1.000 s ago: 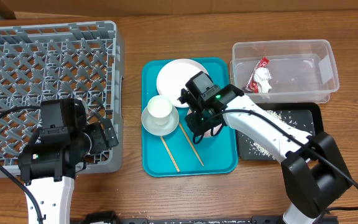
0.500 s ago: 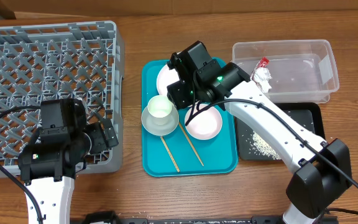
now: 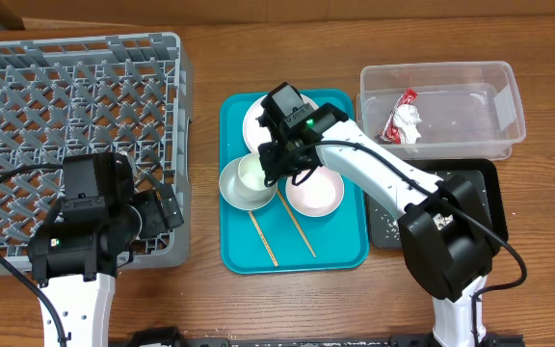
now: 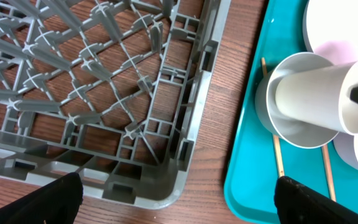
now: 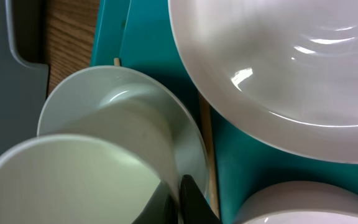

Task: Sort waste into correct bins and load items into the dishwasher
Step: 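Grasp the white cup with the right gripper and lift it, then hand the white cup from the right gripper to the left gripper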

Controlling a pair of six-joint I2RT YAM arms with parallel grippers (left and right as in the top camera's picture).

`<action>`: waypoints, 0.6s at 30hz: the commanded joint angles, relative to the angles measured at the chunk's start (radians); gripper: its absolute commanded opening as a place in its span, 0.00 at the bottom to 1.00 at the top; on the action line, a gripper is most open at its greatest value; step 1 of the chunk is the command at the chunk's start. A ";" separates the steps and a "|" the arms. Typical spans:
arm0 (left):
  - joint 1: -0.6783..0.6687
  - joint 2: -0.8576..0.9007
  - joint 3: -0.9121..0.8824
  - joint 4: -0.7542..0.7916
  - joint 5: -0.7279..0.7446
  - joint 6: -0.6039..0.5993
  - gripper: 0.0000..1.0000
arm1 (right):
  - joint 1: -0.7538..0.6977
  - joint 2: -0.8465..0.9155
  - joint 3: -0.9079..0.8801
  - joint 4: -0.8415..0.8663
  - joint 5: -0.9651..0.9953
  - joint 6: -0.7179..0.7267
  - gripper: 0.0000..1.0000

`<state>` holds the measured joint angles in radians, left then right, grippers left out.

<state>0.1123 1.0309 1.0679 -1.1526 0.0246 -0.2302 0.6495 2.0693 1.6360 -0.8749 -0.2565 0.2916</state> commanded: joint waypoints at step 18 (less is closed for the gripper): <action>-0.126 0.153 0.012 0.502 0.953 0.073 1.00 | -0.303 -0.309 0.052 -0.122 -0.836 0.016 0.04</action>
<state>0.0322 1.1439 1.0683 -0.7452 0.6712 -0.1993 0.3428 1.7611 1.6775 -1.0054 -0.8532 0.3103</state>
